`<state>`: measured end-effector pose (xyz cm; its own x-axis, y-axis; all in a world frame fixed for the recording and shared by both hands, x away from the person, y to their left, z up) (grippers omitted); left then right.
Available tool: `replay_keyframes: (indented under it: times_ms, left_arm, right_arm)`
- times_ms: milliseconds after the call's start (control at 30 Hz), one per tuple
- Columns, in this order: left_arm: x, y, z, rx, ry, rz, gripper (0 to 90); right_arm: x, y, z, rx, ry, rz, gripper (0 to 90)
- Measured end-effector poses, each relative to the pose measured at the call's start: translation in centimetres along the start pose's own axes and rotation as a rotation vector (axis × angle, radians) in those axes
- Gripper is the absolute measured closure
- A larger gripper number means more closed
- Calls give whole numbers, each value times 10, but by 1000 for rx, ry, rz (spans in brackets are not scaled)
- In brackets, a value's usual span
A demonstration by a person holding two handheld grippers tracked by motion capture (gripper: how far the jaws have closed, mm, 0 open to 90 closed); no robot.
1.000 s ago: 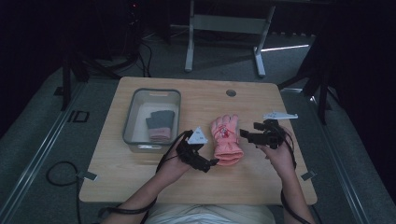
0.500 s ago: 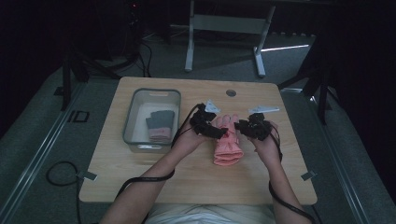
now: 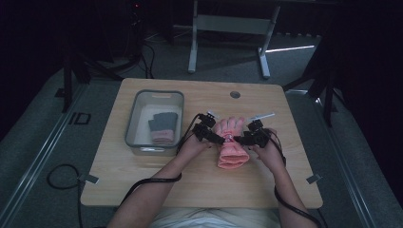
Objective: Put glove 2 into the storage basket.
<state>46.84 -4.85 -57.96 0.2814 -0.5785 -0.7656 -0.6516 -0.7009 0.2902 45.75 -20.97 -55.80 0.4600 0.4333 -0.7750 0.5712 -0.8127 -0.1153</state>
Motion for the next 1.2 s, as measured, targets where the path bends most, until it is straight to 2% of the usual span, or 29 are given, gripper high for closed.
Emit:
replay_keyframes:
  times_ms: [67, 133, 167, 200, 233, 300, 367, 433, 533, 800, 1133, 1200]
  left_arm:
    - [6, -2, 2, -30, -27, 23, 258]
    - [11, -7, 3, -77, -59, 70, 258]
    - [12, -7, 2, -66, -58, 87, 267]
    - [13, -6, 2, -70, -63, 130, 327]
    - [13, -4, 1, -61, -64, 153, 419]
    - [12, -1, 0, -42, -60, 173, 551]
    - [9, 1, -1, -41, -54, 181, 665]
    - [6, 3, -1, -28, -51, 172, 734]
    - [1, 8, -3, -9, -40, 149, 775]
    - [-23, 21, -15, 57, -11, 90, 789]
    - [-65, 24, -26, 110, 18, 47, 791]
    - [-74, 23, -28, 129, 23, 27, 793]
  right_arm:
    - [6, 2, 3, 21, -18, -25, 419]
    - [11, 2, 4, 49, -29, -58, 439]
    - [13, 2, 5, 69, -34, -86, 479]
    - [14, 1, 5, 78, -33, -105, 514]
    - [14, 0, 5, 76, -33, -110, 539]
    - [13, -2, 5, 73, -32, -106, 592]
    - [13, -3, 3, 78, -25, -105, 623]
    - [11, -4, 3, 91, -19, -110, 636]
    - [8, -6, 1, 89, -1, -98, 648]
    - [-9, -12, -7, 80, 51, -105, 662]
    - [-32, -29, -31, 49, 118, -121, 665]
    - [-36, -35, -36, 40, 130, -126, 666]
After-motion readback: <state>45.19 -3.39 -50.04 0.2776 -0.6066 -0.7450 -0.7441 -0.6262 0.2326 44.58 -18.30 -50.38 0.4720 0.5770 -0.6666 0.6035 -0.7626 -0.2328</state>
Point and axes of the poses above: each handheld gripper's, and its own axes: x roughly forward along the jaws, z roughly out of its underside, y roughly to its right, the point moved 6 cm from there along x, roughly forward along the jaws
